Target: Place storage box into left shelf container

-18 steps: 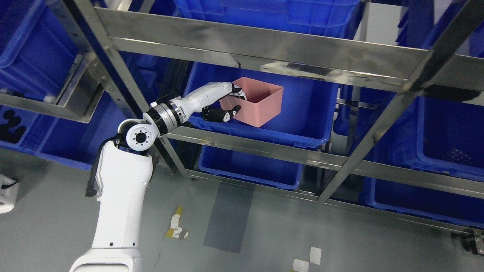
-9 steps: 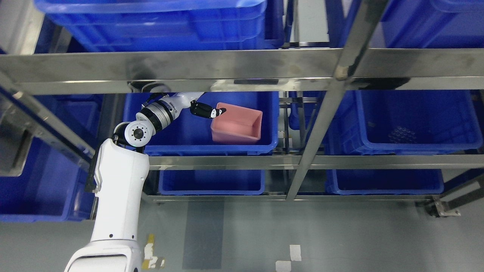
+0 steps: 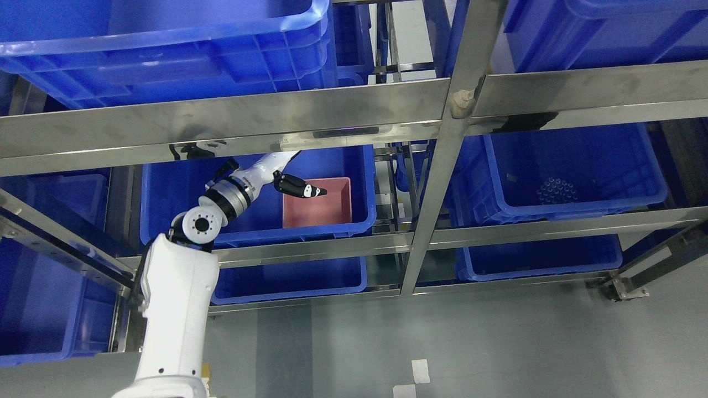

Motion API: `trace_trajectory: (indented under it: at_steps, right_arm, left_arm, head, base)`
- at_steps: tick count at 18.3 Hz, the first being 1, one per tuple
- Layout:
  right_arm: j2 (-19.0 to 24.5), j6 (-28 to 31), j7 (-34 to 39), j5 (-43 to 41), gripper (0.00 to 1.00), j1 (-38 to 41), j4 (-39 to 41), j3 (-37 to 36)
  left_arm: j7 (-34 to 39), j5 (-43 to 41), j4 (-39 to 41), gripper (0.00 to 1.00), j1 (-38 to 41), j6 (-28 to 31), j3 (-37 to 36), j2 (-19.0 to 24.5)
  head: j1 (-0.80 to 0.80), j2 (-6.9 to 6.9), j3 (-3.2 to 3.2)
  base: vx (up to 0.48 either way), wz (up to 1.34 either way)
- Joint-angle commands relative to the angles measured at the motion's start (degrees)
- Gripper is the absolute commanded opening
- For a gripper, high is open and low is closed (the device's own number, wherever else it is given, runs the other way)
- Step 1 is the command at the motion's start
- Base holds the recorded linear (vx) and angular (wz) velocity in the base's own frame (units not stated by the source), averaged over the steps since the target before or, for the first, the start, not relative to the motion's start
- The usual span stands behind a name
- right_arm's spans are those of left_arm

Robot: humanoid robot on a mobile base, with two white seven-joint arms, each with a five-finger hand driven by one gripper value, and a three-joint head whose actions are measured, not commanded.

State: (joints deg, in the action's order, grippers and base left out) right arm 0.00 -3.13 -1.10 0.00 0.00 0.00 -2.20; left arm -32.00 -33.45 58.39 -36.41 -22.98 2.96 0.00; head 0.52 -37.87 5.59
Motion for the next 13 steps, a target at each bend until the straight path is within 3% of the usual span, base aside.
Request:
trace_trajectory:
  at_steps: [1,4,8,13]
  right_arm:
    - [-1.0,0.0,0.0,0.0,0.99,-1.1,1.0,0.0]
    - [-1.0,0.0,0.0,0.0,0.99,-1.1,1.0,0.0]
    - [-1.0,0.0,0.0,0.0,0.99,-1.1,1.0,0.0]
    - [-1.0,0.0,0.0,0.0,0.99,-1.1,1.0,0.0]
  left_arm:
    - [7.2,17.2,3.2,0.99,6.2,0.2,4.4,1.0]
    - [11.2,25.1,7.9,0.99,8.9,1.9,6.3,1.0]
    - [13.1,29.4,17.2,0.99,15.0,4.4,9.0,1.0]
    - [18.4,31.3,30.0,0.99,18.9,18.4,12.8,1.0]
  head:
    - [0.00,0.00,0.00]
    - [0.00,0.00,0.00]
    - [0.00,0.00,0.00]
    - [0.00,0.01,0.00]
  base:
    - [0.014,-0.05]
    - [0.000,0.00]
    - [0.000,0.00]
    - [0.000,0.00]
